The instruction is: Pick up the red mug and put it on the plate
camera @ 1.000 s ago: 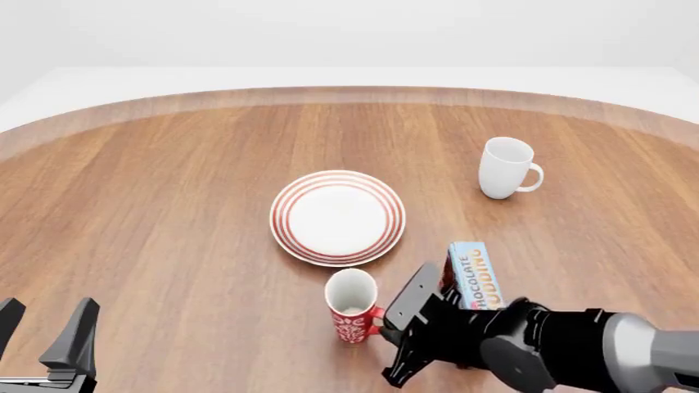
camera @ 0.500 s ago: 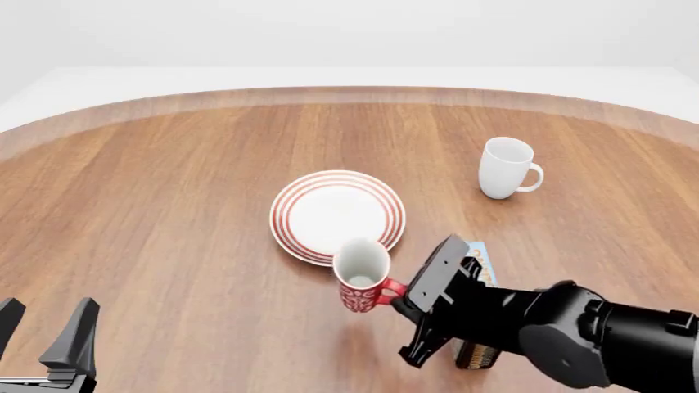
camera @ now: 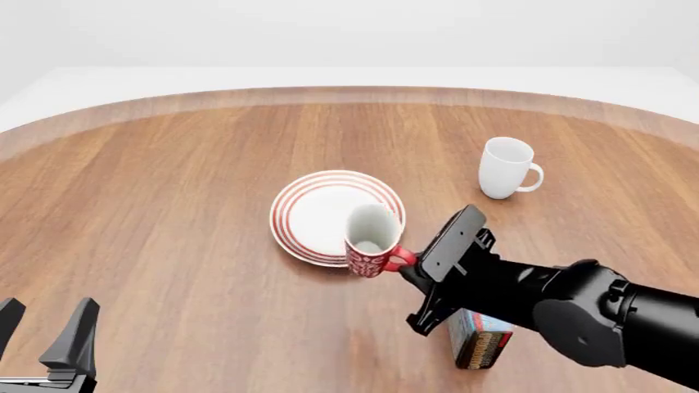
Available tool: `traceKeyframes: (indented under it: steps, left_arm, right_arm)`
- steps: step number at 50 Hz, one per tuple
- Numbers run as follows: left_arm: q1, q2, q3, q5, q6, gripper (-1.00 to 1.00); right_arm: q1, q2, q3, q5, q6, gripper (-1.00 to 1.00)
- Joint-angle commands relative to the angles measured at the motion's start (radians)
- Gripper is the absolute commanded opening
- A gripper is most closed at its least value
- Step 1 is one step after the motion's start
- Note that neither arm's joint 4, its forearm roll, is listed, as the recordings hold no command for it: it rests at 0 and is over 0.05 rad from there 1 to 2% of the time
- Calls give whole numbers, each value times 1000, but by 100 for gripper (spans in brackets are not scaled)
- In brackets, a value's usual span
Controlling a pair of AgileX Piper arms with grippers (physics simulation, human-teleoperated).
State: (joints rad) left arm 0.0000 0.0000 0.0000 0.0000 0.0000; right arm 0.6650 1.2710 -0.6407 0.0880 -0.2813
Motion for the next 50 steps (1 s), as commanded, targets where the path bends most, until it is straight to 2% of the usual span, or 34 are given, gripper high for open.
traceKeyframes:
  steps: [1, 32, 41, 50]
  left_arm:
    - [0, 0, 0, 0, 0, 100]
    - [0, 0, 0, 0, 0, 100]
    - [0, 0, 0, 0, 0, 100]
    - [0, 0, 0, 0, 0, 100]
  right_arm:
    - [-44, 43, -42, -43, -10, -100]
    - [-87, 248, -214, -103, -31, -100]
    - [-102, 318, -273, -120, -12, -100]
    - [-116, 384, -312, -145, -23, -100]
